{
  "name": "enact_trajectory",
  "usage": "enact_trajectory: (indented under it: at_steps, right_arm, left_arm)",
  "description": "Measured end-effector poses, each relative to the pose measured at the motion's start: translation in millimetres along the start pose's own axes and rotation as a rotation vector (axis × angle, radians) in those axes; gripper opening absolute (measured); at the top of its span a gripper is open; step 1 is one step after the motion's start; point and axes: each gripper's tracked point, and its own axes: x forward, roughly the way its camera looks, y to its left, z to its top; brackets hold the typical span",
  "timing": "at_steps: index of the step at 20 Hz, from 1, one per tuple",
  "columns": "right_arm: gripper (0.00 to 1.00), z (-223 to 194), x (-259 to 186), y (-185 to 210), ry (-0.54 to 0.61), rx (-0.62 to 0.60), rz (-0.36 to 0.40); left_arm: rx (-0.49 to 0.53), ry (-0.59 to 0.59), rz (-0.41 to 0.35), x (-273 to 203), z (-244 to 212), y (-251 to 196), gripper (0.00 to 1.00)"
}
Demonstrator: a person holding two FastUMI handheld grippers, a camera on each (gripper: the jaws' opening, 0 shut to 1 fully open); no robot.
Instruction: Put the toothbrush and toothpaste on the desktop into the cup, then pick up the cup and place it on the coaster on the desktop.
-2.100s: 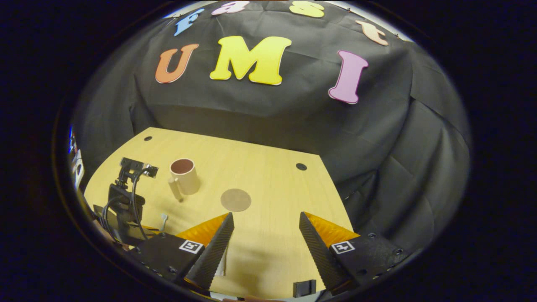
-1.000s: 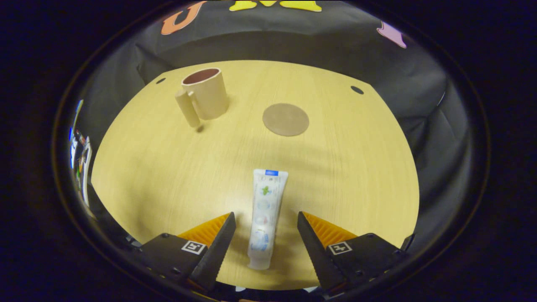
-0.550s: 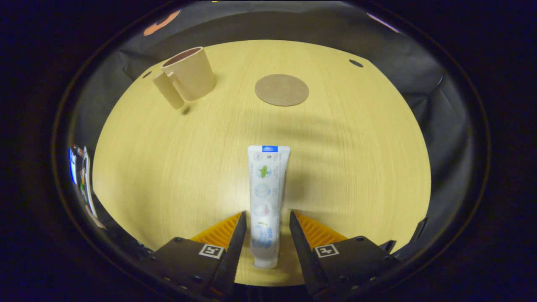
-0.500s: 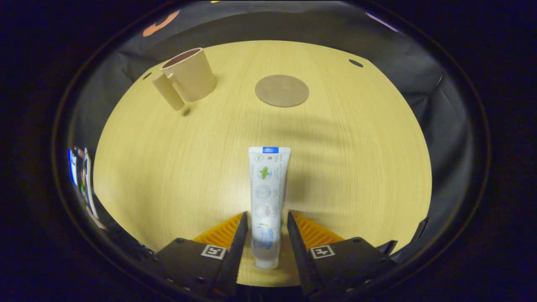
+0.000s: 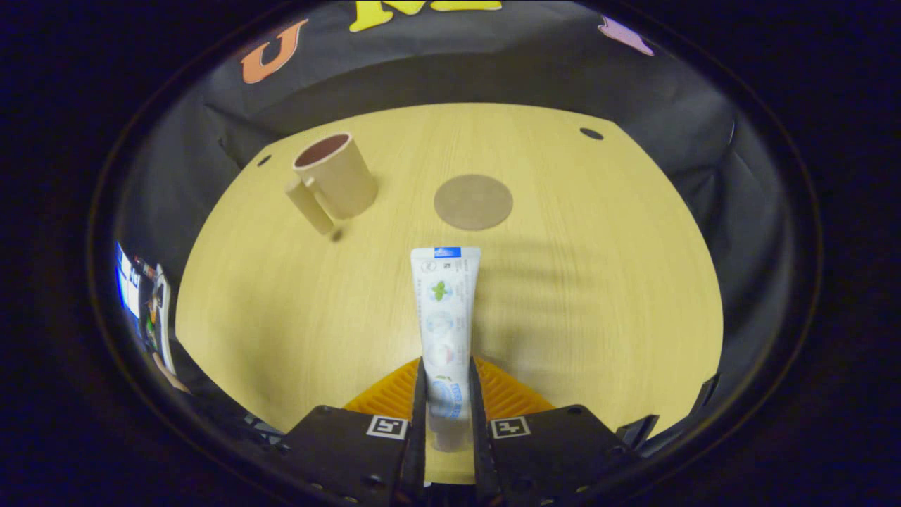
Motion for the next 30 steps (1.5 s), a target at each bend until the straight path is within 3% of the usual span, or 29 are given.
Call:
enact_trajectory:
  at_steps: [7, 12, 16, 23, 30]
  right_arm:
    - [0.28, 92, -80, 3, -0.304, 0.005, 0.01]
    - [0.28, 159, -177, 21, -0.565, 0.049, 0.07]
    - [0.28, 186, -233, 24, -0.713, 0.034, 0.044]
    - [0.28, 196, -259, 29, -0.778, 0.012, 0.03]
    - [0.28, 194, -244, 26, -0.734, 0.037, 0.041]
  left_arm:
    - [0.024, -0.043, -0.072, 50, 15, -7, 0.09]
    - [0.064, -0.084, -0.127, 93, 27, -26, 0.09]
    - [0.054, -0.107, -0.166, 103, 42, -42, 0.09]
    - [0.079, -0.11, -0.186, 113, 47, -52, 0.09]
    - [0.057, -0.076, -0.209, 110, 38, -59, 0.09]
